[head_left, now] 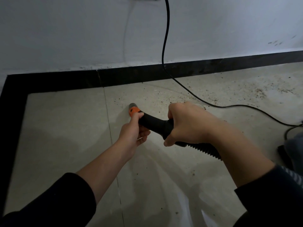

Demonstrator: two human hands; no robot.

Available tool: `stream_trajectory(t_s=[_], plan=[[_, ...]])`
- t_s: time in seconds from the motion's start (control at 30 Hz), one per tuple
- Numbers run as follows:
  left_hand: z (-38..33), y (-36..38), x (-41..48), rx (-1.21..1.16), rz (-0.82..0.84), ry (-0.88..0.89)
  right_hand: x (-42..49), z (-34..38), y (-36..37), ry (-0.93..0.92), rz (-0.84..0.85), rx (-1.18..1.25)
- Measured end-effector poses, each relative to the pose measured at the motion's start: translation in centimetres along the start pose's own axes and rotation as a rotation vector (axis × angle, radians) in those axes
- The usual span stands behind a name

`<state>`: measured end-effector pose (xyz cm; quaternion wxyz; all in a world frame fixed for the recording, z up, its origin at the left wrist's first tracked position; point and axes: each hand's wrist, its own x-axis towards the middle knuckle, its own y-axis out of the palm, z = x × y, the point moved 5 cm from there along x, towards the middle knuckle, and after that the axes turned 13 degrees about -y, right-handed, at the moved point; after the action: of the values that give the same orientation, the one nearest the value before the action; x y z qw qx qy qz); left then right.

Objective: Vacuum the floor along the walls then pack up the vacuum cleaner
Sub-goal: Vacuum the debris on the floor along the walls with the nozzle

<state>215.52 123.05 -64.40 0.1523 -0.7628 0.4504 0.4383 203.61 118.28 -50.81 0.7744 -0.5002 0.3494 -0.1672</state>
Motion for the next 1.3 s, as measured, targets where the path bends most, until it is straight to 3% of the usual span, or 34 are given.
stream_trajectory(t_s=[0.83,1.3], plan=[[0.0,-4.7,-0.4,-0.073,-0.171,0.045,1.8,2.9,1.3,-0.098,0.008,0.062],[-1.3,-3.5,0.3,-0.041,-0.108,0.034,2.1,1.9,1.2,-0.049,-0.044,0.103]])
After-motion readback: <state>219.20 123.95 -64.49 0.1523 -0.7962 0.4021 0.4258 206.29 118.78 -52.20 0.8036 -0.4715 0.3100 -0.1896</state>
